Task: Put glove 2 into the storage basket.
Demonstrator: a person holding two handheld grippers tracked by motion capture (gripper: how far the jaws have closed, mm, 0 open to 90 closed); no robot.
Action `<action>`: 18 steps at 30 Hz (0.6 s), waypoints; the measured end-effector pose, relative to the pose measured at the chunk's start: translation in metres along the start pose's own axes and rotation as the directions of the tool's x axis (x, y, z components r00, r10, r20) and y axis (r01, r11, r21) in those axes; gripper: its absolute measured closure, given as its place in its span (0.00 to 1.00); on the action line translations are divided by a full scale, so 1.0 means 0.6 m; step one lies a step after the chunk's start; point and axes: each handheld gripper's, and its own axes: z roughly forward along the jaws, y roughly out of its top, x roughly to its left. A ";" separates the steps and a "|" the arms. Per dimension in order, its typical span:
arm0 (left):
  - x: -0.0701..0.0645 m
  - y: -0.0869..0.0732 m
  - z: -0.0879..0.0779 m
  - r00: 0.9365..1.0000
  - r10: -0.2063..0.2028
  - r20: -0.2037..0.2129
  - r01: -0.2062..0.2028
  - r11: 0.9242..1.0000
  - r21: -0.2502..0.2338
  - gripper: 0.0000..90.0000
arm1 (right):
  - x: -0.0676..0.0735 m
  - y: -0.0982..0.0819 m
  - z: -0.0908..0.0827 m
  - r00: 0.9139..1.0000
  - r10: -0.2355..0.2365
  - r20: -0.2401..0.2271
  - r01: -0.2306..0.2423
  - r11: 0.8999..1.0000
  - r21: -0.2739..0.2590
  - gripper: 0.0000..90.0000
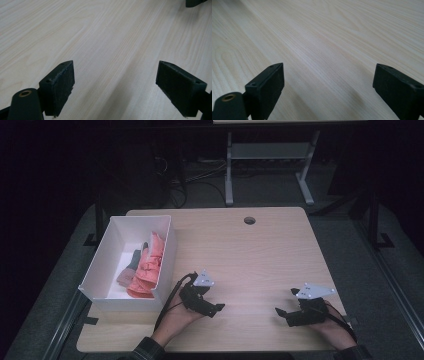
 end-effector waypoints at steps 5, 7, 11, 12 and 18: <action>0.001 -0.010 0.015 1.000 0.016 -0.003 -0.016 0.998 0.056 0.16 | 0.001 0.000 0.000 1.000 -0.001 -0.004 0.001 1.000 0.006 0.11; 0.000 -0.012 0.018 1.000 0.015 -0.003 -0.015 0.998 0.065 0.16 | 0.002 0.000 0.000 1.000 -0.003 -0.005 0.003 1.000 0.007 0.11; -0.001 -0.015 0.023 0.999 0.039 -0.016 -0.037 0.996 0.085 0.16 | 0.003 0.000 0.002 1.000 -0.006 -0.006 0.006 1.000 0.008 0.11; -0.002 -0.016 0.023 0.999 0.041 -0.014 -0.039 0.995 0.088 0.16 | 0.003 0.000 0.002 1.000 -0.006 -0.007 0.006 1.000 0.009 0.11; -0.002 -0.018 0.027 0.999 0.044 -0.010 -0.043 0.994 0.101 0.16 | 0.004 -0.001 0.001 1.000 -0.005 -0.008 0.006 1.000 0.012 0.11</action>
